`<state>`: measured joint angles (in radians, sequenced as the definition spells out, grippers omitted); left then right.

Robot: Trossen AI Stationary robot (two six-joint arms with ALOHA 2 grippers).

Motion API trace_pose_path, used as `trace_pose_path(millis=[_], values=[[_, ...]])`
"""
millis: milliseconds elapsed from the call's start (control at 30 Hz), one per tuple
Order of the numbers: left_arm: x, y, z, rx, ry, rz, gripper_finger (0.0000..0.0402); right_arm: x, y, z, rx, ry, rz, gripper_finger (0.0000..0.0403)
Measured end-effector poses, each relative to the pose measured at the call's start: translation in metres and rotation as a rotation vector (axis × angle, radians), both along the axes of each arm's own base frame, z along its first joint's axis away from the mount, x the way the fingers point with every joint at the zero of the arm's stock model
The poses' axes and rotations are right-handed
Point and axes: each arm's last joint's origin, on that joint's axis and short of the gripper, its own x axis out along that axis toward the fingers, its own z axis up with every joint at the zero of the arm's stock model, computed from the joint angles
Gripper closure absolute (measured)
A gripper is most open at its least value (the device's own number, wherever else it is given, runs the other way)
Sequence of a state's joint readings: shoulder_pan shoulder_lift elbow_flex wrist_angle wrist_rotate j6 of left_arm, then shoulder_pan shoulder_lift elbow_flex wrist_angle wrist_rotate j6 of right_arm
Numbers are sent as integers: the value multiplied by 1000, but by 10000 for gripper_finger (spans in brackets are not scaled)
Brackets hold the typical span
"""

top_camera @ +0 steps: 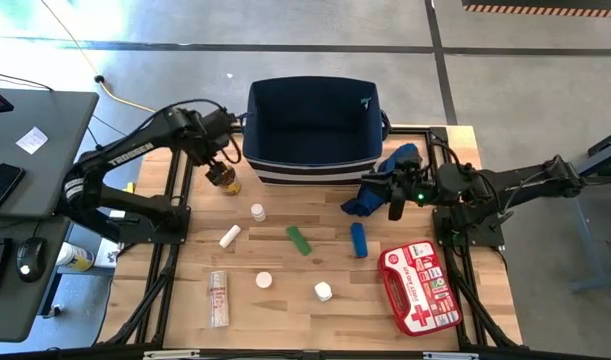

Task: Pick & place medical supplies in basket/bin
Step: Put the yellow medicine bottle into the blue bin

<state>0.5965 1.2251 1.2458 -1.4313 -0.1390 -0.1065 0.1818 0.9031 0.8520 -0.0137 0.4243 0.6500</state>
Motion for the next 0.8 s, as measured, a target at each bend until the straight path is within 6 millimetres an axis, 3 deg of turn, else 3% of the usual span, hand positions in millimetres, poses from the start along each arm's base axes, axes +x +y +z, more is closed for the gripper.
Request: trace_pose_path(millis=[300,567,800], values=[[-2,15,-21,-48,-149,-74,68,-2,5,0,-10,4,-54,322],[-3,16,-42,-49,-126,-93,51,-2,4,-1,-13,12,-67,322],[-7,15,-62,-35,-38,-77,61,-2,3,-1,-9,14,-81,322]])
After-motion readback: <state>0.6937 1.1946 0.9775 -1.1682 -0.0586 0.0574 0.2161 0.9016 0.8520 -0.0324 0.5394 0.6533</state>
